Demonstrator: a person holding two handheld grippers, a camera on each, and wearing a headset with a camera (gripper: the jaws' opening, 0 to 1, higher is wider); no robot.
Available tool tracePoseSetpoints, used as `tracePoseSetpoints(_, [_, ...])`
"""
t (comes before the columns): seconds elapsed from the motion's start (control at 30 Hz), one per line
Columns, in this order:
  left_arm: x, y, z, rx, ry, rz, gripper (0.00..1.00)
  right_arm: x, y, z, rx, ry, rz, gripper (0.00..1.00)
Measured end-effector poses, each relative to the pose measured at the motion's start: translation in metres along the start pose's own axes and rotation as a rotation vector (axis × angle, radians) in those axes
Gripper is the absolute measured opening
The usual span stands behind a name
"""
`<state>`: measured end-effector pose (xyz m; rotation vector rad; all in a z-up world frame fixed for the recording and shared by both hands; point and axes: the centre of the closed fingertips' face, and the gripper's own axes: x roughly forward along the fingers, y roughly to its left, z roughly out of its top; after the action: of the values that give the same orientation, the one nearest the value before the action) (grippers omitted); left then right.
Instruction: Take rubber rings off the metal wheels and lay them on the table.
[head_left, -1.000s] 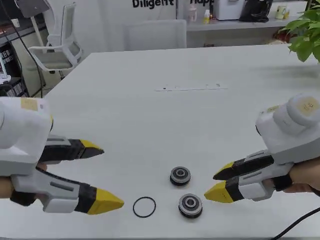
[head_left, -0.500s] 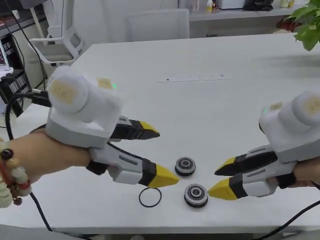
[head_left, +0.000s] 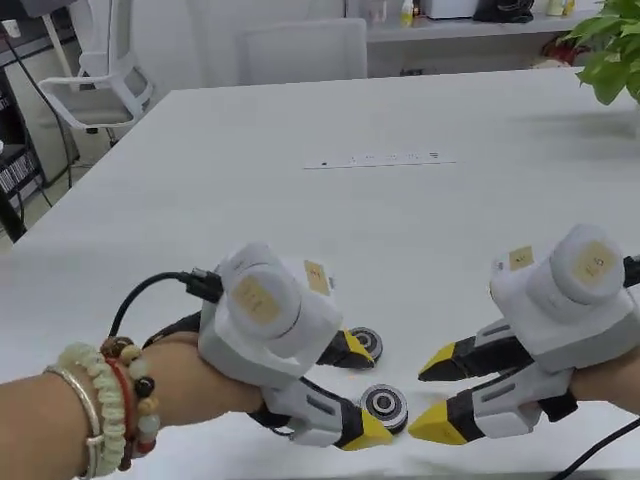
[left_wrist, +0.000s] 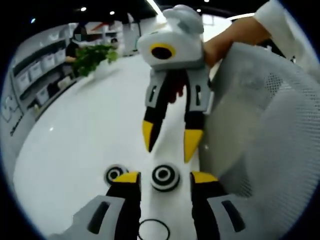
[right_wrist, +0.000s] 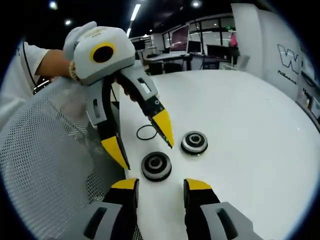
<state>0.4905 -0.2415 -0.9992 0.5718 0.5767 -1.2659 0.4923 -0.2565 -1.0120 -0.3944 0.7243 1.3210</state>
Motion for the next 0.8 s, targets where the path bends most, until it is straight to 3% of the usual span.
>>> tracePoseSetpoints(0.33, [0.007,0.002,0.001,-0.06,-0.034,0.006,0.2,0.008,0.005,-0.002,-0.033,0.015,0.029,0.27])
tracePoseSetpoints(0.5, [0.006,0.003,-0.001,-0.129,-0.063,-0.002,0.2,0.012,0.008,-0.004,-0.072,0.04,0.037,0.26])
tracePoseSetpoints(0.8, [0.006,0.003,0.0,-0.141,-0.083,-0.003,0.2,0.016,0.006,-0.003,-0.132,0.121,0.057,0.23])
